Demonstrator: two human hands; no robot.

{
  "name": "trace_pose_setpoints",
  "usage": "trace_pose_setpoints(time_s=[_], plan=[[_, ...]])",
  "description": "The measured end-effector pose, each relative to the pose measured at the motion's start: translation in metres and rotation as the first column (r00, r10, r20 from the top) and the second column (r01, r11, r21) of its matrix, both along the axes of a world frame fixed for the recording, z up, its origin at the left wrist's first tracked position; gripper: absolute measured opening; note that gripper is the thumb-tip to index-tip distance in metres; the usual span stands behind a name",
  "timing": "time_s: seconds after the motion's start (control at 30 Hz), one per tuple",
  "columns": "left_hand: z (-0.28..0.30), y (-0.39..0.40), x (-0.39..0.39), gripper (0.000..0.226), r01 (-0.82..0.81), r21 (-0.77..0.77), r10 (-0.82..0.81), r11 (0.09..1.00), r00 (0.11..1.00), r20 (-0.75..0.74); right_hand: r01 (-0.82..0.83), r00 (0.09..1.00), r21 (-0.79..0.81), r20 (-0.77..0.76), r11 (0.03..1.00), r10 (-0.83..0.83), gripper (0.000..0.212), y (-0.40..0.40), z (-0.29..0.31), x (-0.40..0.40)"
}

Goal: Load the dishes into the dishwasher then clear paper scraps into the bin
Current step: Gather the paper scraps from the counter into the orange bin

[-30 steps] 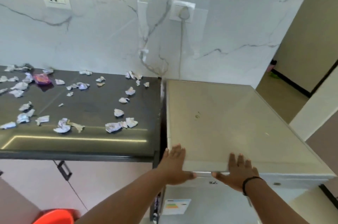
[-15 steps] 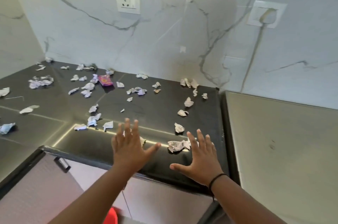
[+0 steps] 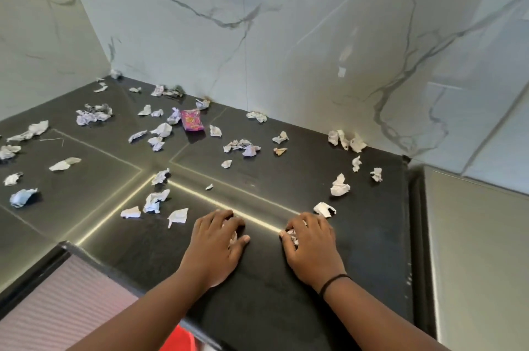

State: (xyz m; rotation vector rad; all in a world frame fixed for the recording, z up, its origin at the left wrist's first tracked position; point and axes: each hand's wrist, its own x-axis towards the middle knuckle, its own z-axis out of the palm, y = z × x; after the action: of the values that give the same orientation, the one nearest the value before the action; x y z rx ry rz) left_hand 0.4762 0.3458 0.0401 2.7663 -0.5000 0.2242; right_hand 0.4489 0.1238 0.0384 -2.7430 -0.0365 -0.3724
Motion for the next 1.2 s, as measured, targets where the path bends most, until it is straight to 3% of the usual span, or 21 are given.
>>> trace_pose_setpoints(time_s=[0.1, 0.27, 0.37, 0.47, 0.53, 0.6, 0.67, 0.73, 0.83, 0.9, 0.97, 1.1, 1.2], plan=[[-0.004, -0.005, 0.013, 0.023, 0.004, -0.052, 0.001, 0.999, 0.996, 0.088, -0.004, 0.998, -0.049, 0.063, 0.999, 0.007, 0.025, -0.003, -0.002, 0.018], [0.010, -0.019, 0.055, 0.022, -0.004, -0.002, 0.003, 1.000, 0.997, -0.081, -0.022, 0.996, -0.113, 0.080, 0.993, 0.031, 0.045, -0.013, 0.007, 0.051], [0.019, -0.031, 0.076, 0.028, 0.087, 0.044, -0.083, 0.995, 0.993, -0.081, 0.128, 0.992, 0.112, -0.006, 0.985, -0.128, 0.047, -0.032, 0.025, 0.059], [0.034, -0.045, 0.117, 0.027, 0.130, -0.079, -0.127, 0.988, 0.991, 0.044, 0.284, 0.941, 0.326, 0.086, 0.902, -0.327, 0.028, -0.066, 0.048, 0.072], [0.040, -0.056, 0.158, 0.020, 0.163, -0.167, -0.127, 0.972, 0.970, 0.206, 0.295, 0.925, 0.287, 0.152, 0.911, -0.348, 0.016, -0.092, 0.051, 0.088], [0.044, -0.062, 0.199, 0.021, 0.198, -0.173, -0.149, 0.965, 0.954, 0.261, 0.297, 0.931, 0.253, 0.136, 0.921, -0.338, 0.020, -0.108, 0.041, 0.104], [0.041, -0.061, 0.230, 0.027, 0.195, -0.167, -0.160, 0.966, 0.965, 0.206, 0.291, 0.942, 0.266, 0.092, 0.919, -0.324, 0.044, -0.110, 0.030, 0.109], [0.025, -0.056, 0.253, 0.033, 0.216, -0.187, -0.194, 0.958, 0.972, 0.129, 0.282, 0.959, 0.235, -0.054, 0.930, -0.277, 0.064, -0.100, 0.024, 0.108], [0.010, -0.055, 0.264, 0.052, 0.252, -0.230, -0.284, 0.940, 0.951, -0.119, 0.143, 0.958, 0.044, -0.257, 0.989, -0.127, 0.075, -0.083, 0.017, 0.100], [0.010, -0.056, 0.268, 0.071, 0.318, -0.147, -0.343, 0.936, 0.918, -0.198, 0.073, 0.984, -0.062, -0.160, 0.995, -0.082, 0.063, -0.073, 0.007, 0.093], [0.013, -0.058, 0.269, 0.087, 0.419, -0.015, -0.412, 0.908, 0.884, -0.223, 0.078, 0.997, -0.066, -0.016, 0.995, -0.079, 0.044, -0.070, 0.000, 0.091], [0.017, -0.077, 0.278, 0.108, 0.468, 0.028, -0.445, 0.883, 0.855, -0.266, 0.080, 0.997, -0.091, 0.022, 0.993, -0.078, 0.046, -0.075, -0.005, 0.099], [0.016, -0.100, 0.286, 0.106, 0.456, -0.019, -0.446, 0.890, 0.859, -0.253, 0.236, 0.959, 0.100, 0.135, 0.967, -0.248, 0.041, -0.078, 0.005, 0.106]])
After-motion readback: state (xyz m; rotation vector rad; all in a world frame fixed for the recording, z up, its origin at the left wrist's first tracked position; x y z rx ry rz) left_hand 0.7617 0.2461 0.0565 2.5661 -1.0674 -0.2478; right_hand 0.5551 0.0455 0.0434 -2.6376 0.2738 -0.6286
